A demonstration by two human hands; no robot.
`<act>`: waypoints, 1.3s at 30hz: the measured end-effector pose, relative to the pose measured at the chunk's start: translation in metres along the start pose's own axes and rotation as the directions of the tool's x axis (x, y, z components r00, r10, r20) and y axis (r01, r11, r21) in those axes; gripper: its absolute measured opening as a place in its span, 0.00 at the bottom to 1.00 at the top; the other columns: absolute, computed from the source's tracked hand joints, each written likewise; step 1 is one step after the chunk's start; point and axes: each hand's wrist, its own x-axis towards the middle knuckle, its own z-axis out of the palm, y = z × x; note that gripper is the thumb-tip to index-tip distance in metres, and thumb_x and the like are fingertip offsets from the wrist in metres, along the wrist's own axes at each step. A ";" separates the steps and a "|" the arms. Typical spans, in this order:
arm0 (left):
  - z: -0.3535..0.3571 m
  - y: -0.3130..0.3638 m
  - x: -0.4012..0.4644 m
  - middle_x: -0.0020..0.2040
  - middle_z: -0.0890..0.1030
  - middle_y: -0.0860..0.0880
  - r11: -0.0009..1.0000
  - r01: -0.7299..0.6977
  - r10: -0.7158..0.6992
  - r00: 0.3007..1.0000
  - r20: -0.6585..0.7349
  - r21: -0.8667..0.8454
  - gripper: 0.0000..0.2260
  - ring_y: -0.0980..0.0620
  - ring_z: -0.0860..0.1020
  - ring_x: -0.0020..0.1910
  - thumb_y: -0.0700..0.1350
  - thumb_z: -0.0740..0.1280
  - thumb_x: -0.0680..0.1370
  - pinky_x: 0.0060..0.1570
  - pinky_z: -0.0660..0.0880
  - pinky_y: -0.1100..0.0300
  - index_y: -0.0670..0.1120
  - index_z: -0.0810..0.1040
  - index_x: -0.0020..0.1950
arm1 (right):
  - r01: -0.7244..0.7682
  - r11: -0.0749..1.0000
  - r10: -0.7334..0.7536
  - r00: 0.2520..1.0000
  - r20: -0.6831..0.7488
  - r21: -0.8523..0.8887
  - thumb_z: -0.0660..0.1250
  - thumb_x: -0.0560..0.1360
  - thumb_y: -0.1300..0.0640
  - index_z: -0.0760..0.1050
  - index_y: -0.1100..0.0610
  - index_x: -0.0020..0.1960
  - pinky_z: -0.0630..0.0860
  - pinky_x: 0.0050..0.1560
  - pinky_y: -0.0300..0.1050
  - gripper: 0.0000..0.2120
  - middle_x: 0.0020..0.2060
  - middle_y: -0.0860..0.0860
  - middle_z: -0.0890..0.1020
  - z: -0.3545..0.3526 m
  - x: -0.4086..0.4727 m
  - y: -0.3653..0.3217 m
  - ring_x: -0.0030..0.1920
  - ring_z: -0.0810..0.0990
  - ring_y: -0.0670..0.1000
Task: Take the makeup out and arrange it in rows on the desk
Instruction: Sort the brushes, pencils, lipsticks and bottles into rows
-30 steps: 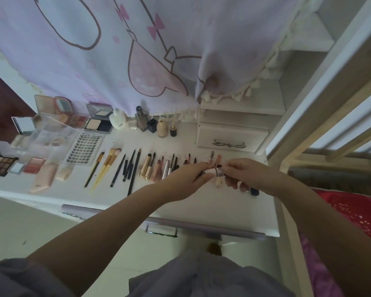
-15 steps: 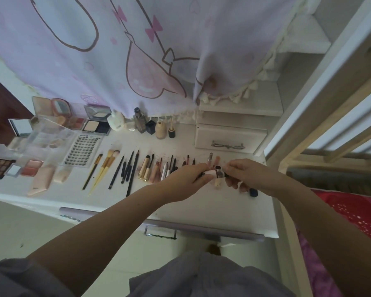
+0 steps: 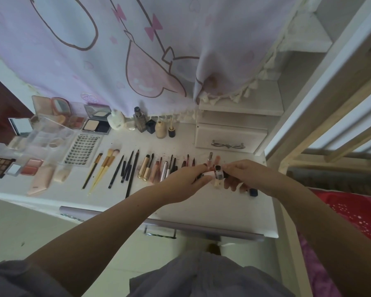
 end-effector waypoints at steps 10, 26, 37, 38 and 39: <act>0.013 -0.009 0.001 0.36 0.73 0.57 0.998 -0.053 0.050 0.997 0.058 0.043 0.06 0.61 0.71 0.32 0.56 0.54 0.81 0.34 0.67 0.65 0.57 0.68 0.50 | 0.010 0.986 0.005 0.996 0.091 -0.165 0.59 0.80 0.50 0.76 0.49 0.45 0.69 0.27 0.26 0.09 0.32 0.36 0.82 0.003 -0.006 0.004 0.28 0.76 0.34; 0.042 -0.036 -0.006 0.47 0.81 0.48 0.614 0.334 -0.325 0.933 0.157 -0.715 0.04 0.51 0.82 0.46 0.46 0.56 0.82 0.42 0.77 0.61 0.47 0.69 0.53 | -0.090 0.886 0.122 0.992 -0.041 0.455 0.59 0.80 0.54 0.71 0.52 0.57 0.79 0.39 0.40 0.07 0.45 0.48 0.85 0.033 -0.005 0.067 0.46 0.83 0.47; 0.088 -0.053 0.036 0.45 0.78 0.56 0.942 0.320 -0.326 0.812 -0.484 -0.097 0.05 0.57 0.71 0.45 0.47 0.68 0.75 0.50 0.70 0.62 0.49 0.79 0.49 | 0.084 0.990 -0.009 0.842 -0.539 0.116 0.65 0.77 0.54 0.73 0.50 0.55 0.72 0.43 0.32 0.07 0.50 0.47 0.77 0.082 0.068 0.082 0.44 0.76 0.42; 0.091 -0.055 0.037 0.47 0.79 0.54 0.941 0.333 -0.313 0.805 -0.504 -0.053 0.06 0.55 0.72 0.48 0.48 0.68 0.75 0.52 0.70 0.58 0.48 0.79 0.50 | 0.085 0.994 -0.034 0.843 -0.537 0.071 0.65 0.77 0.54 0.73 0.50 0.54 0.72 0.44 0.34 0.06 0.49 0.47 0.78 0.086 0.072 0.083 0.43 0.76 0.43; 0.094 -0.057 0.038 0.49 0.80 0.53 0.937 0.348 -0.306 0.800 -0.516 -0.016 0.06 0.53 0.73 0.50 0.48 0.67 0.75 0.54 0.69 0.56 0.49 0.79 0.51 | 0.081 0.997 -0.059 0.845 -0.531 0.018 0.64 0.77 0.54 0.73 0.50 0.54 0.74 0.45 0.37 0.06 0.48 0.47 0.79 0.089 0.075 0.085 0.42 0.77 0.44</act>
